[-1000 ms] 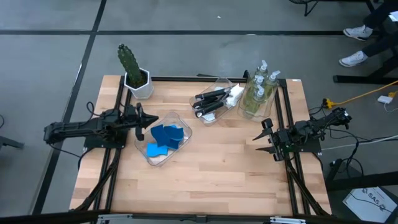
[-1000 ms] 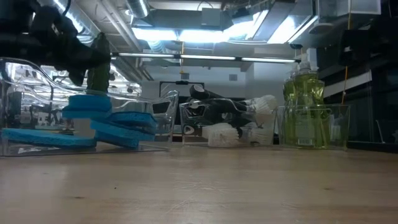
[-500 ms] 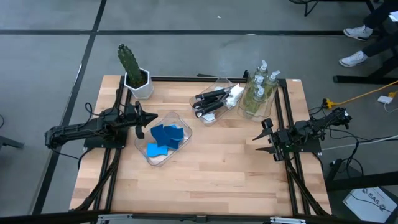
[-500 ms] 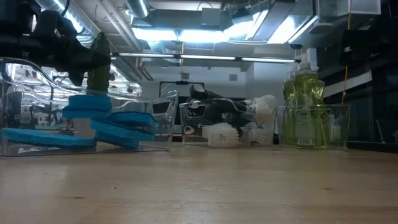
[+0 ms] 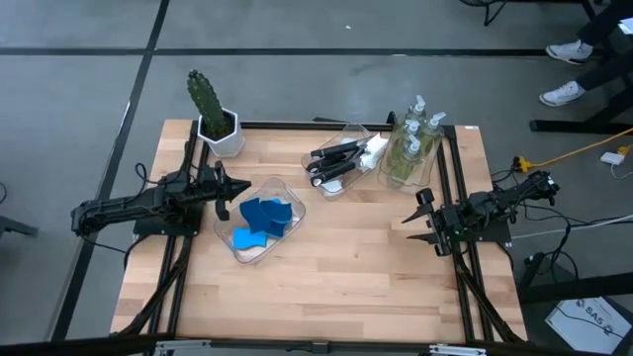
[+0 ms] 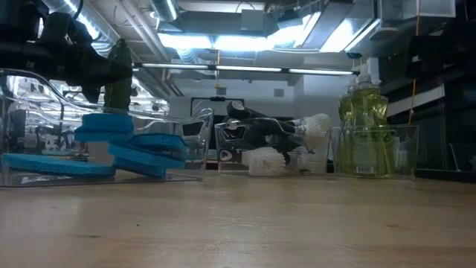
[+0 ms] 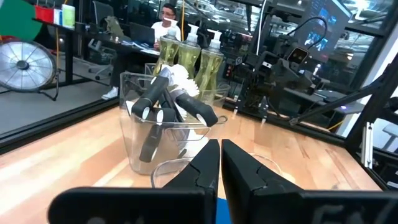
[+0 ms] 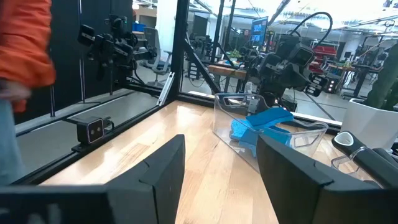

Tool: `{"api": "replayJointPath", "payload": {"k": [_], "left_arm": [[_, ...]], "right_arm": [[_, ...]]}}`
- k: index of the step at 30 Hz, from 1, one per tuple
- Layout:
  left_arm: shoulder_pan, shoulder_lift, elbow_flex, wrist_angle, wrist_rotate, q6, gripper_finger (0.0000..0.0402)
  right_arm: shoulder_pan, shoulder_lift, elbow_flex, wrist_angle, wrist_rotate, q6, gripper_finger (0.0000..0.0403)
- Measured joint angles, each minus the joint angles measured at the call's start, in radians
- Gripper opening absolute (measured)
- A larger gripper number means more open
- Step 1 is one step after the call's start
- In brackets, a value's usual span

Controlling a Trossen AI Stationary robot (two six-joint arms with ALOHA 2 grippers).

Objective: Pick & Place Kitchen Sink Supplies
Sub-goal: Return to Home Position

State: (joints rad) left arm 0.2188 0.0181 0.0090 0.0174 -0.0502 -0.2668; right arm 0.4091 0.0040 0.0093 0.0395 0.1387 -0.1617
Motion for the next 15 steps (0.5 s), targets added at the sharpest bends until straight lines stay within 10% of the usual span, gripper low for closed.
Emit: {"api": "replayJointPath", "payload": {"k": [15], "left_arm": [[0.0, 0.0, 0.0, 0.0, -0.001, 0.0, 0.0013]], "right_arm": [[0.0, 0.0, 0.0, 0.0, 0.0, 0.0, 0.0196]]}}
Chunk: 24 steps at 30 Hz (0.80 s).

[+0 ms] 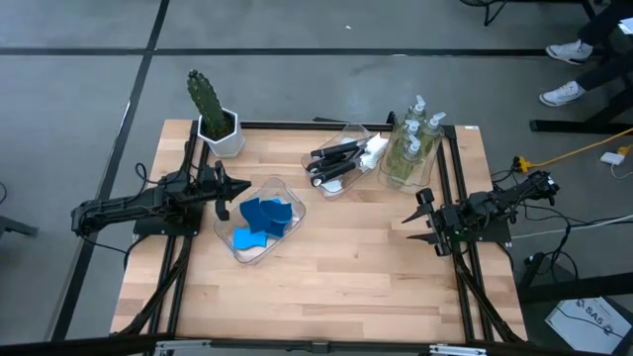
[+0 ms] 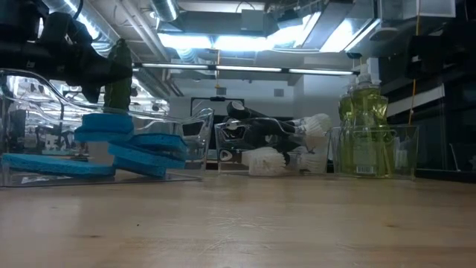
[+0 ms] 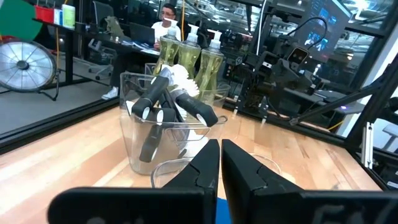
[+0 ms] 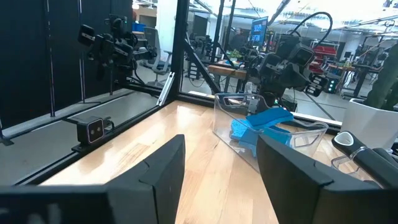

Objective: Pick & Place Kitchen Sink Supplies
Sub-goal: Return to Home Position

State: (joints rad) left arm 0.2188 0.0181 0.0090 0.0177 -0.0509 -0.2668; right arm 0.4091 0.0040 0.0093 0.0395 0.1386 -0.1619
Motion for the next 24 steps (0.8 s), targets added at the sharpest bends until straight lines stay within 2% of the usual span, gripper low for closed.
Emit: {"api": "replayJointPath", "payload": {"k": [24], "left_arm": [[0.0, 0.0, 0.0, 0.0, 0.0, 0.0, 0.001]], "right_arm": [[0.0, 0.0, 0.0, 0.0, 0.0, 0.0, 0.0196]]}}
